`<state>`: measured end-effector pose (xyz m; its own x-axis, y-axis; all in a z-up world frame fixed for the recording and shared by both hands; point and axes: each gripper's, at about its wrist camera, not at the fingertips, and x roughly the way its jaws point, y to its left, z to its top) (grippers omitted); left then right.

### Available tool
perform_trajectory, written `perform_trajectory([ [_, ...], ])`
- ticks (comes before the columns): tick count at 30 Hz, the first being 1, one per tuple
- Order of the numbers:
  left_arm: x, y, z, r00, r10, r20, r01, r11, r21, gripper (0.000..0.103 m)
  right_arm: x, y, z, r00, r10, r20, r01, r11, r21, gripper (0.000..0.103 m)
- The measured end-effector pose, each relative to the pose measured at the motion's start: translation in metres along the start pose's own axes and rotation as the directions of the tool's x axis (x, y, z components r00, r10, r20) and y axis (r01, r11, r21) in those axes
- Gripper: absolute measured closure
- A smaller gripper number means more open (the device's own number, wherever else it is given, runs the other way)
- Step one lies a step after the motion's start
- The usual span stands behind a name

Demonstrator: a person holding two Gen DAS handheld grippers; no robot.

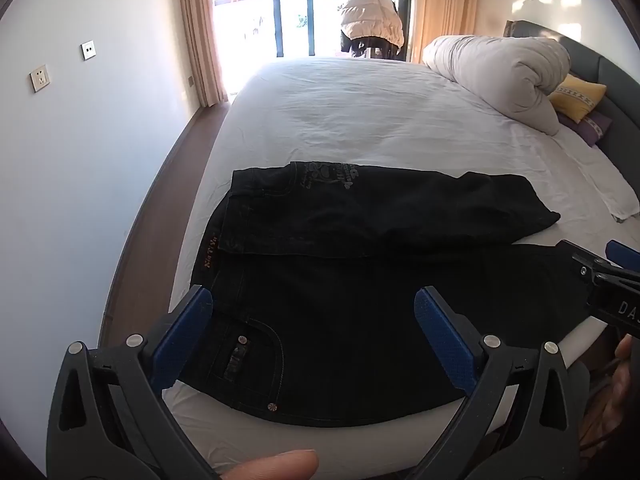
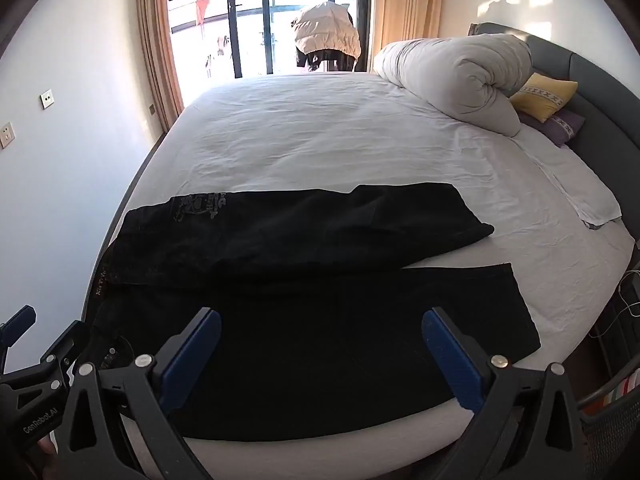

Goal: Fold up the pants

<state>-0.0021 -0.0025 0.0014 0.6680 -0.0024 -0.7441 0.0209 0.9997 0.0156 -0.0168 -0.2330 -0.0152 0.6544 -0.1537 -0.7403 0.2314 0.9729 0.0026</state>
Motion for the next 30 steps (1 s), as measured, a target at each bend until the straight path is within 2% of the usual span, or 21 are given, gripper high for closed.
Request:
perform_trajectory([
  [23,0.006,0.001,-0.003,1.0,0.003,-0.013,-0.003,1.0,-0.005,0.0,0.0,0.005,-0.001,1.0,-0.004,-0.011,0.003,1.0,-0.016,0.0],
  [30,0.007,0.001,-0.004,1.0,0.005,-0.016,-0.005,1.0,-0.003,0.0,0.005,0.005,-0.012,1.0,-0.001,-0.014,0.001,1.0,-0.017,0.0],
])
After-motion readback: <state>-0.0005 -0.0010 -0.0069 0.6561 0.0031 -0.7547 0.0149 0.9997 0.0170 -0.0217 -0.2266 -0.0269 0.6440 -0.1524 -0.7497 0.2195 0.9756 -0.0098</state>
